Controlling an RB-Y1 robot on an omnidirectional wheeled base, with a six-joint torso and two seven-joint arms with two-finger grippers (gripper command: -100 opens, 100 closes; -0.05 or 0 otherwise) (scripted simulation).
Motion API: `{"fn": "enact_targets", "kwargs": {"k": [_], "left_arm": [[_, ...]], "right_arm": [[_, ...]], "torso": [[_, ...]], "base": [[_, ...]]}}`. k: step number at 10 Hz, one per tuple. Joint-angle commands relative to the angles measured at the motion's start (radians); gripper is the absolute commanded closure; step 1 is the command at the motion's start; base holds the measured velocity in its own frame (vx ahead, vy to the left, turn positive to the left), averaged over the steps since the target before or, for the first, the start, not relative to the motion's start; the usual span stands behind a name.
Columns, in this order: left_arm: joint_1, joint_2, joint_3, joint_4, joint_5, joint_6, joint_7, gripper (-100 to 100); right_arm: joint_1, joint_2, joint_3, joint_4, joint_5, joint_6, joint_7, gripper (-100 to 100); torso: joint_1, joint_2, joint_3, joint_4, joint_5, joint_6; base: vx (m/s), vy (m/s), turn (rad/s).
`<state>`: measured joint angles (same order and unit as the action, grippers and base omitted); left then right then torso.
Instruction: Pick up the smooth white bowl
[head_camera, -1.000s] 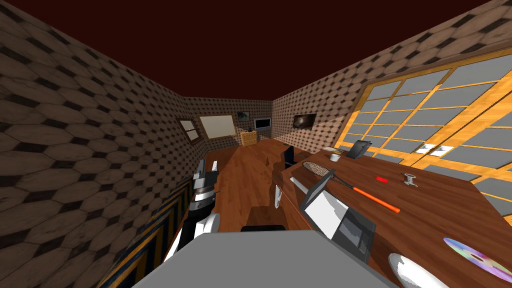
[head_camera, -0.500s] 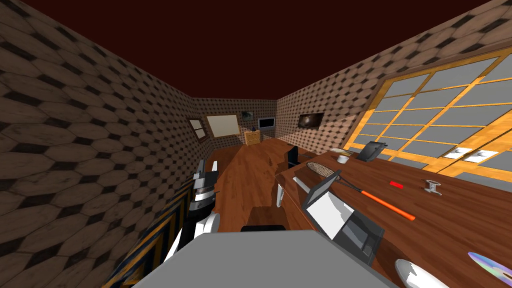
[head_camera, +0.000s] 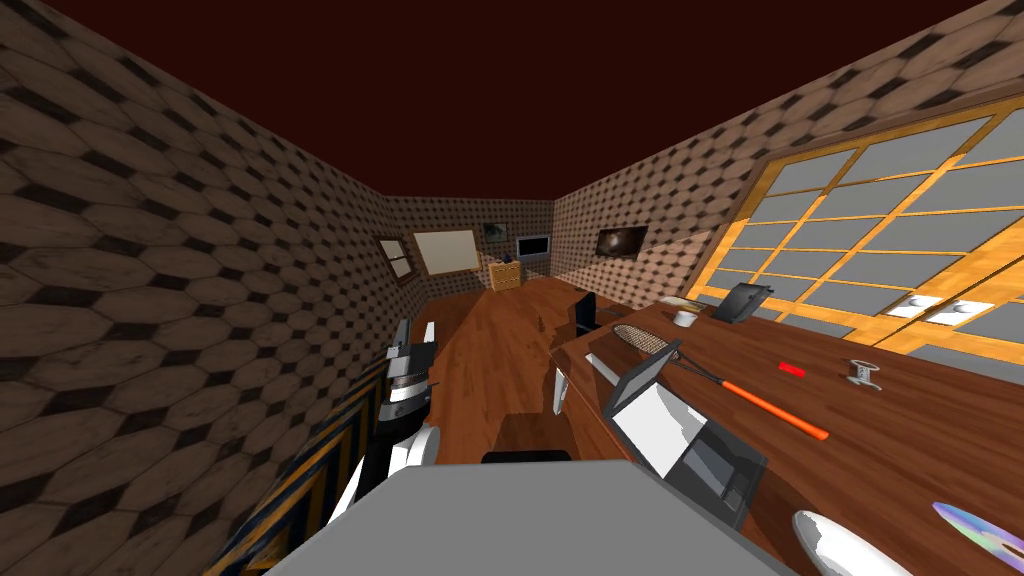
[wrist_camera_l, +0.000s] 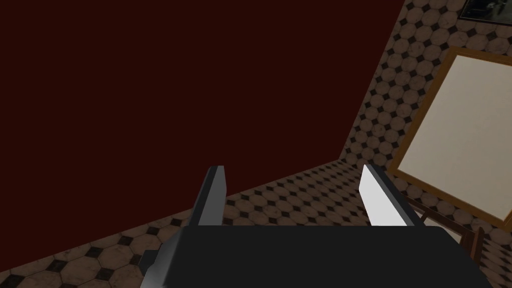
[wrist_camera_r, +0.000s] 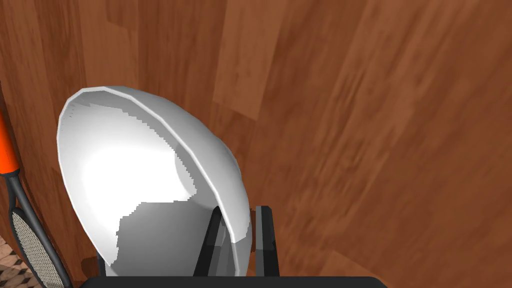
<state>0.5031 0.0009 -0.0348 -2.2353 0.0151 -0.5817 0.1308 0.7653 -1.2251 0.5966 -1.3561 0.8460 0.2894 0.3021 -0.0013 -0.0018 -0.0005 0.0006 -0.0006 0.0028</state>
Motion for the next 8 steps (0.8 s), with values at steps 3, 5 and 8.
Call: {"fn": "enact_targets", "kwargs": {"k": [3, 5, 8], "left_arm": [[0.000, 0.000, 0.000, 0.000, 0.000, 0.000, 0.000, 0], [0.000, 0.000, 0.000, 0.000, 0.000, 0.000, 0.000, 0], [0.000, 0.000, 0.000, 0.000, 0.000, 0.000, 0.000, 0]], "right_arm": [[0.024, -0.033, 0.001, -0.050, 0.010, 0.020, -0.005, 100], [0.043, -0.057, -0.001, -0.086, 0.023, 0.032, -0.011, 100], [0.049, -0.065, 0.002, -0.101, 0.022, 0.040, -0.009, 0]], "torso": [[0.000, -0.002, -0.001, 0.000, 0.000, 0.001], [0.001, -0.003, -0.002, 0.000, 0.001, 0.000], [0.001, -0.002, -0.001, 0.000, 0.000, 0.000]], "base": [[0.041, -0.003, -0.123], [0.057, -0.001, -0.109], [0.033, 0.001, -0.070]]}}
